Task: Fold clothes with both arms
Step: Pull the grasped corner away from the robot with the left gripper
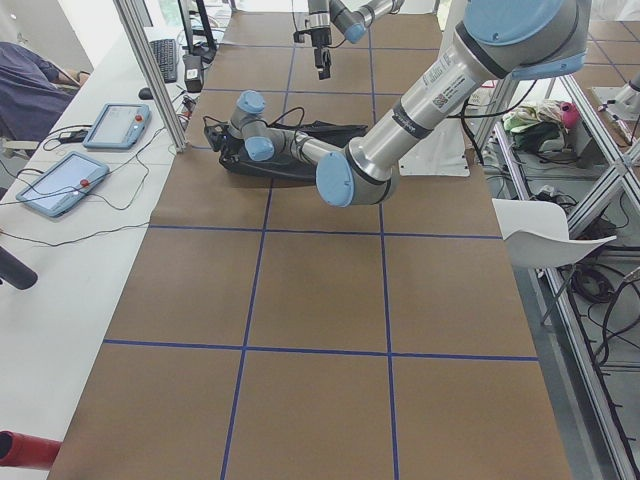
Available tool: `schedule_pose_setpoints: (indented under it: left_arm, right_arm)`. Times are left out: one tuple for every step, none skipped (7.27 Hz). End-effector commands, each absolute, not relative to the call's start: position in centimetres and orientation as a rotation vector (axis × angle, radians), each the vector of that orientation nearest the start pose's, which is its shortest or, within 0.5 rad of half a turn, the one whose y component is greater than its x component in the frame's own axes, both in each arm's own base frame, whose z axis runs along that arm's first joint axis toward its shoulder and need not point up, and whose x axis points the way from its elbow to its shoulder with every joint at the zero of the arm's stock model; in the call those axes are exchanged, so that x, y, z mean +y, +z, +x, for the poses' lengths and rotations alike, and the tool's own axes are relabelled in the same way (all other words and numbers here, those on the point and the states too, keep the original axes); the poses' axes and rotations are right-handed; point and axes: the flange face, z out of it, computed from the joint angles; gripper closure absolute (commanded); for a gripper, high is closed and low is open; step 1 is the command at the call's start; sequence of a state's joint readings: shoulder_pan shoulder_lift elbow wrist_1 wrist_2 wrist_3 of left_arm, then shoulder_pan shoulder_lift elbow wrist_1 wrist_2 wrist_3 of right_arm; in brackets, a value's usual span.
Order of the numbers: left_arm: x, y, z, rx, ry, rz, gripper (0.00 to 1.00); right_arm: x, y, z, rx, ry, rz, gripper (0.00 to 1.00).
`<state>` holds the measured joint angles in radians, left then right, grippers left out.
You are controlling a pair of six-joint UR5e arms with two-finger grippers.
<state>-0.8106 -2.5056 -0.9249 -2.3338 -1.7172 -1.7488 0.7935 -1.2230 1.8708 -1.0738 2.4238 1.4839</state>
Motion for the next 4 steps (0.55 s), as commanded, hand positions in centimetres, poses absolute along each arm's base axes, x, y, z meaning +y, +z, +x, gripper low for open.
schedule_pose_setpoints:
  left_arm:
    - [-70.5,26.9,51.0,1.086,-0.808,0.213,1.0]
    - [-70.5,26.8,51.0,1.089,-0.805,0.217,1.0]
    - [-70.5,26.9,51.0,1.078,-0.769,0.238,0.01]
    - [-70.7,25.4,49.9,1.081,-0.702,0.289,0.0]
  right_arm:
    - [-43.9,26.3,-34.9,-1.276,0.119,-0.224,0.0]
    - [-43.8,26.3,-35.0,-1.276,0.115,-0.223,0.0]
    - [-43.9,26.3,-35.0,-1.275,0.114,-0.219,0.0]
    - [-44.2,26.0,-35.2,-1.274,0.127,-0.195,0.0]
